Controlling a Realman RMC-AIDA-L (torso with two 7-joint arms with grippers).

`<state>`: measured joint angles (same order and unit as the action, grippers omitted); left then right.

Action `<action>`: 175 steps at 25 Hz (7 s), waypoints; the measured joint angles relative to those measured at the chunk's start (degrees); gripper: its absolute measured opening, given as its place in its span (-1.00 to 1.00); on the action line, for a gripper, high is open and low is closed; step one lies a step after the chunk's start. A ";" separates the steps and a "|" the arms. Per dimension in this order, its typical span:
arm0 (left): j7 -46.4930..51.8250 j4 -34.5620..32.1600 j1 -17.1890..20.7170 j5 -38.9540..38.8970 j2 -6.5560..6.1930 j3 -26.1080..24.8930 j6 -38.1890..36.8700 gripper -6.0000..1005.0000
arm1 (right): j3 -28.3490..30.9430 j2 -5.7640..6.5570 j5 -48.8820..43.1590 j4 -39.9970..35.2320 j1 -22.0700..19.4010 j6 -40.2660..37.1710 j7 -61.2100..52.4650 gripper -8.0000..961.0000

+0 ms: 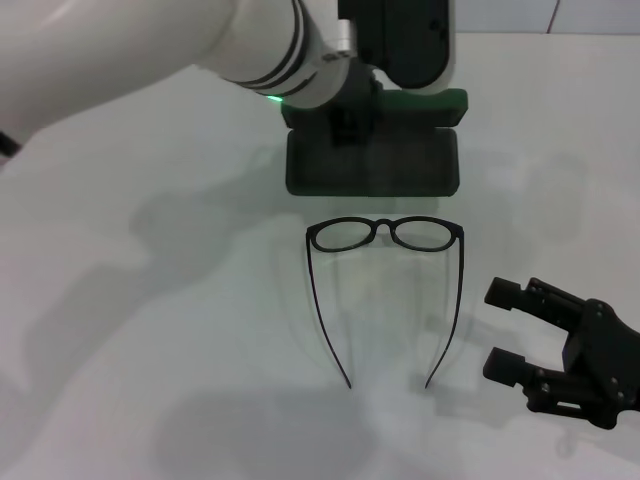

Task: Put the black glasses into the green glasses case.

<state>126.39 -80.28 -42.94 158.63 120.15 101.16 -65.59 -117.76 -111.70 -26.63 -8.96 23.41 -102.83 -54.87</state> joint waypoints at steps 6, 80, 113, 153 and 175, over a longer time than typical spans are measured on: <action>-0.55 5.59 -1.73 -0.26 -0.03 0.64 3.32 -0.60 | 0.12 -0.01 0.34 0.00 -0.13 0.06 0.20 0.72; -51.40 36.79 31.91 -76.94 -2.37 -46.87 -34.83 -0.84 | 0.07 4.30 -57.04 -2.59 57.56 30.63 -51.46 0.07; -60.73 48.60 29.41 -73.57 -1.78 -46.93 -34.36 -0.84 | 2.83 0.10 -69.12 -6.06 59.05 35.24 -58.29 0.06; -61.43 50.06 29.42 -73.57 -1.39 -46.94 -33.54 -0.85 | 10.23 -1.27 -74.33 -15.40 50.24 37.48 -55.37 -0.88; -62.41 55.85 16.03 -84.56 -0.35 -41.30 -50.71 -0.85 | 48.97 -4.21 -59.57 -38.23 10.50 14.44 -33.57 -0.88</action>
<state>63.98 -24.43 -26.91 74.07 119.80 59.85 -116.31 -68.80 -115.91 -86.20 -47.20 33.91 -88.39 -88.44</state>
